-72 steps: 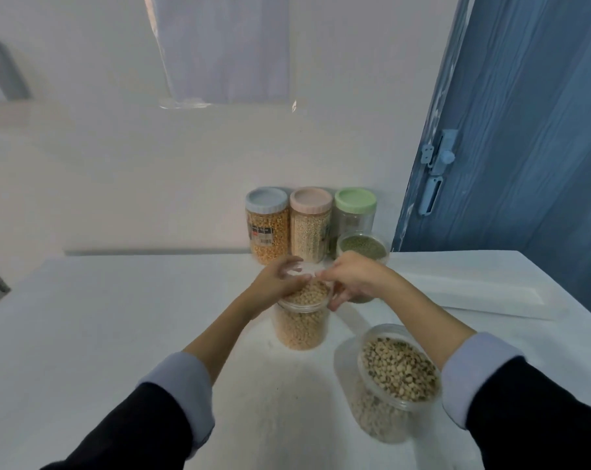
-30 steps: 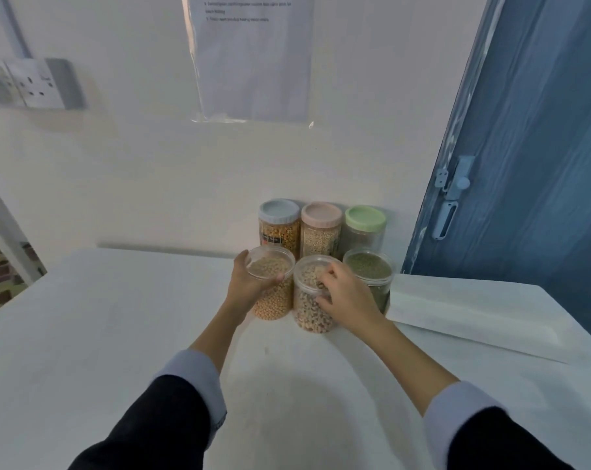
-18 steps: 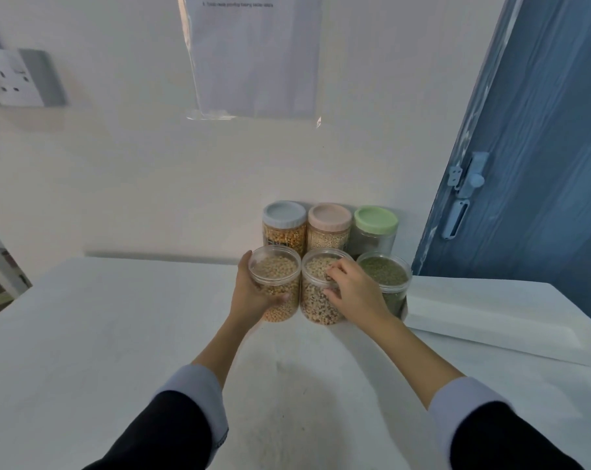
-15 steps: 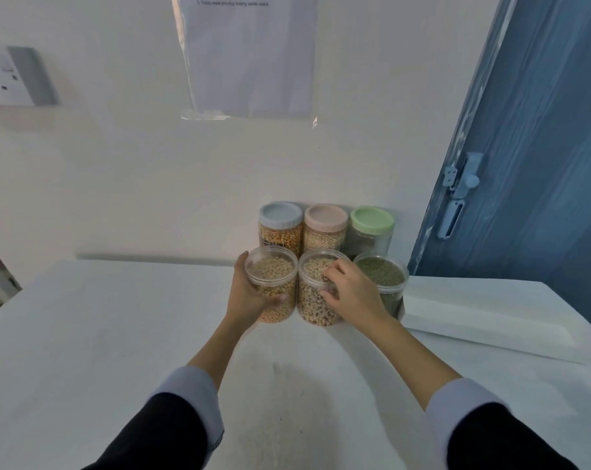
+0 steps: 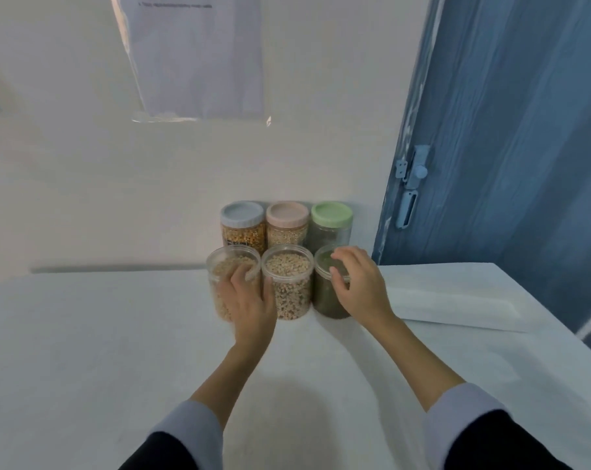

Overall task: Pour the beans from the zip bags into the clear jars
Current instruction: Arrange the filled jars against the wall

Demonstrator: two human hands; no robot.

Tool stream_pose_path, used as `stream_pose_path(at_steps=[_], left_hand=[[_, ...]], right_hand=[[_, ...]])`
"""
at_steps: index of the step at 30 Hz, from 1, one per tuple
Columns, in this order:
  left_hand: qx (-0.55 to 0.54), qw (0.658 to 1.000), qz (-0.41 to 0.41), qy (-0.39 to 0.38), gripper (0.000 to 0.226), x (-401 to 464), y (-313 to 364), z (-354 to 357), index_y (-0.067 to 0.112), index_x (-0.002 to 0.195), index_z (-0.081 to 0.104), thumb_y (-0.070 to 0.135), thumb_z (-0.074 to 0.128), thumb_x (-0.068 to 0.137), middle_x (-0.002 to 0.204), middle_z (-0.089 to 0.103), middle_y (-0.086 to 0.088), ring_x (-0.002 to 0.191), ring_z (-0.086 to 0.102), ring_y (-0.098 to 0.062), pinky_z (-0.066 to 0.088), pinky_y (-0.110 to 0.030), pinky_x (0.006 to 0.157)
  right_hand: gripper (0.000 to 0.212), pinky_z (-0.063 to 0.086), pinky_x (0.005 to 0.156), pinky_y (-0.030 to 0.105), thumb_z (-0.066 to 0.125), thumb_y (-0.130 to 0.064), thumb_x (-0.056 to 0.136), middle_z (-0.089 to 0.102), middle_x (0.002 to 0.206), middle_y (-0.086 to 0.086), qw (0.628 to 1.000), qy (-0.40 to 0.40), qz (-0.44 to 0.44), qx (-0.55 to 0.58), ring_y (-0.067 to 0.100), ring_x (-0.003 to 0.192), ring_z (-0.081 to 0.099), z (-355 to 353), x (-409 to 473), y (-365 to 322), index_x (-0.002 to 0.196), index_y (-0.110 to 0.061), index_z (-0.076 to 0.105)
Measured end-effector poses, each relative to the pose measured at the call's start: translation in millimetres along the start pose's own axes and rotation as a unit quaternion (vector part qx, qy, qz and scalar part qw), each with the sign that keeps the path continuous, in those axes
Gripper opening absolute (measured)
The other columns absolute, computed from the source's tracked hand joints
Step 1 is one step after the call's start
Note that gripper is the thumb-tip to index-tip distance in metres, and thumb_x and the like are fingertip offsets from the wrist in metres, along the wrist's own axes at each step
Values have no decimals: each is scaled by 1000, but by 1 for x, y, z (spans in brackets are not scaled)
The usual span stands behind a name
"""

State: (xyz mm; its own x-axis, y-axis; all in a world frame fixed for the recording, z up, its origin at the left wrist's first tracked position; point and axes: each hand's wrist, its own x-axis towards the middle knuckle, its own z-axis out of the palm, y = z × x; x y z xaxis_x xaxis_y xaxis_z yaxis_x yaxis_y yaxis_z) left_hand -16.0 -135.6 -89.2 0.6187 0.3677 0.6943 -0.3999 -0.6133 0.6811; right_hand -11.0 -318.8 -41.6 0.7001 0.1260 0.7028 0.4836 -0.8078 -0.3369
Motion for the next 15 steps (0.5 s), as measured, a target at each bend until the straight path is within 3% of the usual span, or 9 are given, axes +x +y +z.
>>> stream_pose_path(at_steps=[3, 6, 8, 11, 13, 15], left_hand=[[-17, 988, 137, -76, 17, -24, 32, 30, 11, 103, 45, 18, 48, 87, 108, 43, -5, 99, 43, -20, 37, -26, 89], [16, 961, 199, -190, 11, -46, 67, 67, 11, 94, 53, 10, 50, 83, 94, 53, -5, 85, 47, -18, 44, -31, 72], [61, 933, 204, -291, 22, -60, 91, 92, 9, 106, 57, 14, 60, 84, 106, 56, -7, 97, 53, -23, 48, -36, 79], [173, 858, 183, -448, 56, -73, 116, 122, 12, 130, 46, 40, 63, 86, 135, 44, -4, 125, 38, -24, 33, -36, 104], [252, 814, 218, -477, 56, -80, 122, 138, 14, 130, 49, 47, 60, 86, 138, 41, -4, 131, 31, -25, 25, -38, 108], [308, 790, 229, -479, 43, -84, 123, 148, 14, 125, 57, 39, 56, 90, 138, 42, -5, 134, 28, -26, 23, -39, 109]], right_hand=[[18, 51, 75, 32, 60, 6, 81, 62, 98, 12, 998, -2, 49, -29, 26, 90, 59, -29, -14, 36, 97, -1, 63], [23, 48, 86, 31, 57, 1, 87, 58, 114, 8, 979, -78, 169, -83, 23, 104, 54, -56, -29, 73, 108, -6, 62], [34, 43, 95, 29, 60, -4, 86, 53, 125, 5, 954, -146, 226, -130, 21, 114, 49, -69, -40, 97, 119, -10, 58], [40, 38, 103, 34, 60, -10, 85, 47, 134, 3, 922, -225, 265, -171, 22, 121, 43, -80, -54, 120, 125, -13, 55], [37, 39, 101, 34, 58, -10, 85, 47, 133, 4, 913, -242, 290, -156, 23, 120, 44, -85, -59, 127, 123, -13, 56], [35, 40, 97, 33, 55, -8, 86, 48, 131, 6, 910, -247, 303, -140, 25, 119, 44, -88, -60, 131, 120, -11, 56]])
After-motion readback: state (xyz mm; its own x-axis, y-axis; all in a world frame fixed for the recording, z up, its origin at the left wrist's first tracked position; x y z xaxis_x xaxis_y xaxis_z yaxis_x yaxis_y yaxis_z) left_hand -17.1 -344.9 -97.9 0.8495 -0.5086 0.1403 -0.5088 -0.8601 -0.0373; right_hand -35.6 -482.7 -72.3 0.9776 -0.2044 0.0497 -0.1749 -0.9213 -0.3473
